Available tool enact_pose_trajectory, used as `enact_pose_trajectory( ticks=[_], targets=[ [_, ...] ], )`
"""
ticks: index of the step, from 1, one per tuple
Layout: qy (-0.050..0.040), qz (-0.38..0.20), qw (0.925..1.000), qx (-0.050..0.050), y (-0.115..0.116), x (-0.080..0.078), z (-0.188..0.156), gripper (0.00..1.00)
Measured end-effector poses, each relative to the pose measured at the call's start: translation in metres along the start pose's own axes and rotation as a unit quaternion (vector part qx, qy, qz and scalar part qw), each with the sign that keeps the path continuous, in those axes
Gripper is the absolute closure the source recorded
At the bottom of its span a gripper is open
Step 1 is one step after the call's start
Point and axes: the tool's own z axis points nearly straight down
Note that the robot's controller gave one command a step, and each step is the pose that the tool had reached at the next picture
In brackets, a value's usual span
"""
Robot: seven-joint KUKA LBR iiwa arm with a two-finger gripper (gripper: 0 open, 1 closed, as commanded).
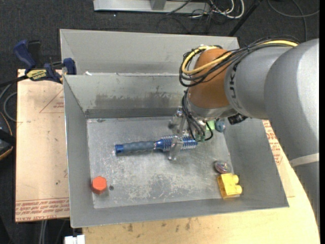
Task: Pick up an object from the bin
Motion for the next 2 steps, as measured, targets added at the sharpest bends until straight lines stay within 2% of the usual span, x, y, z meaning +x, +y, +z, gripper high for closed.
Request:
enact_pose_trajectory(
  ticks=[1, 2],
  targets=[
    [-0.0004, -0.001, 1.0, 0.001, 0.0009, -0.0019, -0.0029, 0.0],
    [-0.0032, -0.001, 1.0, 0.0, 0.0017, -0.0034, -0.0047, 1.0]
  ],
)
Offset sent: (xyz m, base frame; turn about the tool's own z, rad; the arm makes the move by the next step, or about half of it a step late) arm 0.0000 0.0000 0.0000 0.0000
